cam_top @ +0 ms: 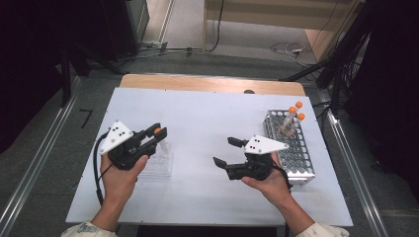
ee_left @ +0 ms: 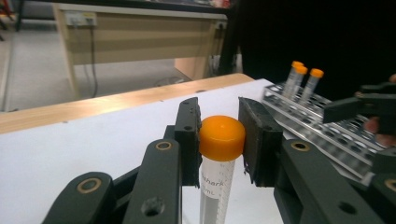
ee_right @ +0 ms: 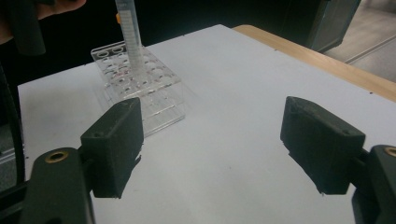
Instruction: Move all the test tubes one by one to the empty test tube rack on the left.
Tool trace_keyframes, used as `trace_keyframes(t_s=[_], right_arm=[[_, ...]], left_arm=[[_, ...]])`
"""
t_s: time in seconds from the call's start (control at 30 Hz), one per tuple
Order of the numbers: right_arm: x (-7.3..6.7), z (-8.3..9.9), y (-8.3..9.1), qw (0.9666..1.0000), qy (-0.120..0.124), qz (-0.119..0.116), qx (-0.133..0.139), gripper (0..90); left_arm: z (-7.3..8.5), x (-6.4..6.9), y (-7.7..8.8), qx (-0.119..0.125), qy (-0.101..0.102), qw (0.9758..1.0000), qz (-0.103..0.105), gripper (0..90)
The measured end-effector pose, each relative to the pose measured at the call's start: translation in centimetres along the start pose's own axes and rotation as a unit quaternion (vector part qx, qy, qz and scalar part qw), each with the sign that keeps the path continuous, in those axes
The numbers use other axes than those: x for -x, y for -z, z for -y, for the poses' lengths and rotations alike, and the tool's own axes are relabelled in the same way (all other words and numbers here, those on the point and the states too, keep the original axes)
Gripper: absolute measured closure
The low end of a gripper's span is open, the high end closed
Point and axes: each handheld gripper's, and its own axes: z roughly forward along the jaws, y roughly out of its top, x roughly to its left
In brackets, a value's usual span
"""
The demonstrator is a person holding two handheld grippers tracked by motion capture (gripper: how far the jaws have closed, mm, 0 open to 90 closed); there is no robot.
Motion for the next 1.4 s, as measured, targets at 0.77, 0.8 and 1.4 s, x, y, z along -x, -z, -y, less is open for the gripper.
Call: trace_keyframes(t_s=[0.77, 0.8, 1.4], right_arm=[[0.7, 0.8, 1.1, 0.9998, -0.014, 0.012, 0.011, 19.8], [0.7, 0.9, 1.1, 0.9998, -0.013, 0.012, 0.011, 19.8], [0.7, 1.0, 1.2, 0.9998, -0.015, 0.012, 0.011, 19.8]], left_arm=[[0.4, -5.8, 1.8, -0.009, -0.010, 0.9936, -0.112, 71.0], [0.5, -5.8, 1.8, -0.011, -0.012, 0.9933, -0.115, 70.9], [3.0, -6.2, 1.5, -0.050, -0.016, 0.9914, -0.120, 70.7]])
